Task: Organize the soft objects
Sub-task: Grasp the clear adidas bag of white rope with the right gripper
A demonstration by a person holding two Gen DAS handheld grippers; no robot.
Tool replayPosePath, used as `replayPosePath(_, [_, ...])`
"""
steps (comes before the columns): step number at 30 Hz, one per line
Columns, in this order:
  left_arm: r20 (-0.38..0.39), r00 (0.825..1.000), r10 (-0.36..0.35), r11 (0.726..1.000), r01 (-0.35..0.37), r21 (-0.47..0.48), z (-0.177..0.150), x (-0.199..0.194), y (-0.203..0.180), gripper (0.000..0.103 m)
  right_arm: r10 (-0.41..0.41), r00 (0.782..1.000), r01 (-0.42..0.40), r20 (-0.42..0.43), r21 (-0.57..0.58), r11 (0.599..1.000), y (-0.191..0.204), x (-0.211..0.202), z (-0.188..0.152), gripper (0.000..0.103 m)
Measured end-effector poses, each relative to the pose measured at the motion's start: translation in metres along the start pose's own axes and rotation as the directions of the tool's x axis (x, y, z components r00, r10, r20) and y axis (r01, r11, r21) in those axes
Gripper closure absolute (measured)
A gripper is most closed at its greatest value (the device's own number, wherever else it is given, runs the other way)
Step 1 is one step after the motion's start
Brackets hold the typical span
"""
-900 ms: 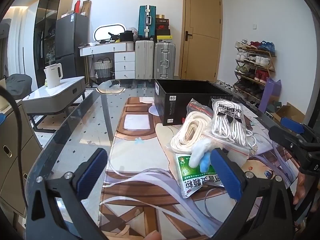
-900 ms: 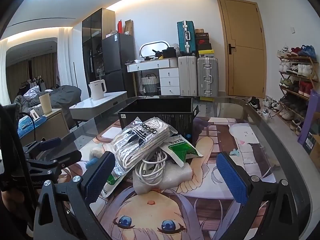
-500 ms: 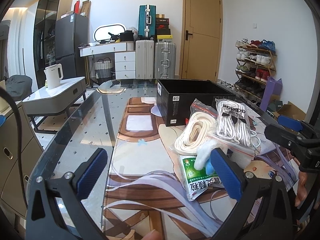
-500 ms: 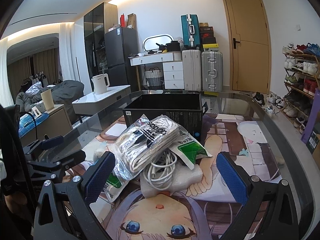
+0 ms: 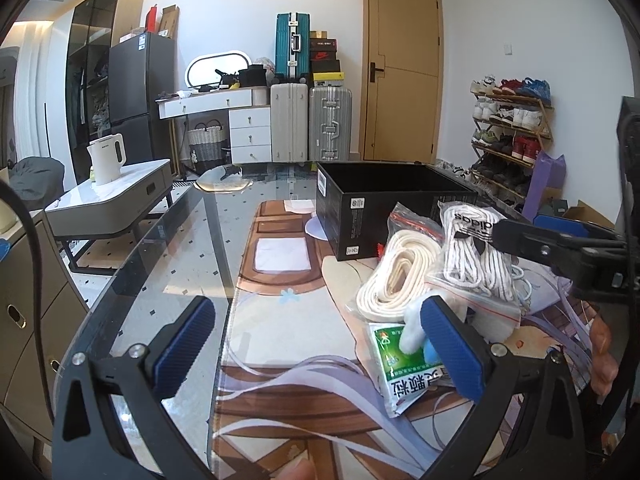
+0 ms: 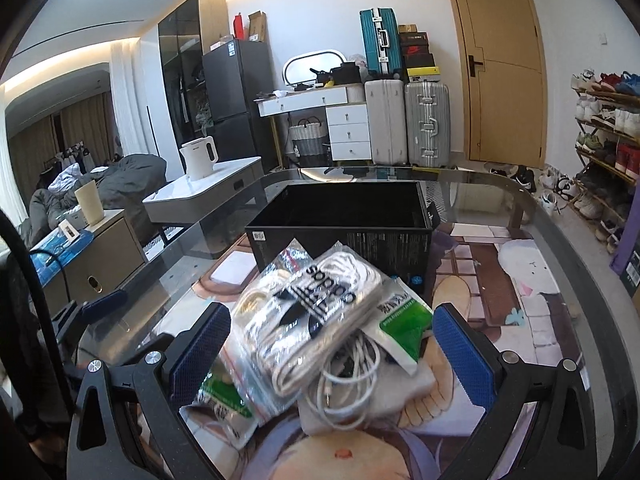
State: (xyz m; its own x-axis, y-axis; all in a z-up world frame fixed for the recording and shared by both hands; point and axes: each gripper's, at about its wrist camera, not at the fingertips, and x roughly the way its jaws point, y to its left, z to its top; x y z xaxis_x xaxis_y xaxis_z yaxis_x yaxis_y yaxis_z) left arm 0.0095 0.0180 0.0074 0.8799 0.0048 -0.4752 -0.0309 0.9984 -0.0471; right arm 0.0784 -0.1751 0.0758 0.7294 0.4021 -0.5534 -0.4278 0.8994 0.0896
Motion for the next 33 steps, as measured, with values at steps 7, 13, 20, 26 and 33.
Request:
replayPosePath(7, [0.010,1.000,-0.010,1.000,0.010,0.016,0.002,0.001,0.001,0.000,-0.025,0.998,0.023,-0.064,-0.027,0.999,0.007,0.024,0.005,0.000])
replayPosePath(13, [0.008,1.000,-0.022,1.000,0.022,0.014,0.002,0.003,0.001,0.000,-0.007,0.997,0.006,-0.080,-0.013,1.000,0.010,0.037,0.011,0.000])
replayPosePath(20, [0.006,1.000,-0.013,1.000,0.012,0.016,0.002,0.003,0.000,0.000,-0.003,0.993,0.000,-0.116,-0.022,1.000,0.016,0.050,0.010,0.012])
replayPosePath(26, [0.007,1.000,-0.012,1.000,0.012,0.016,0.003,0.004,0.000,0.000,0.029,0.990,-0.033,-0.138,-0.023,0.999,0.017,0.051,0.002,0.032])
replayPosePath(33, [0.001,1.000,-0.016,1.000,0.016,0.023,0.004,0.002,-0.003,0.000,0.089,0.988,-0.089,-0.123,0.007,0.996,0.013,0.036,-0.004,0.047])
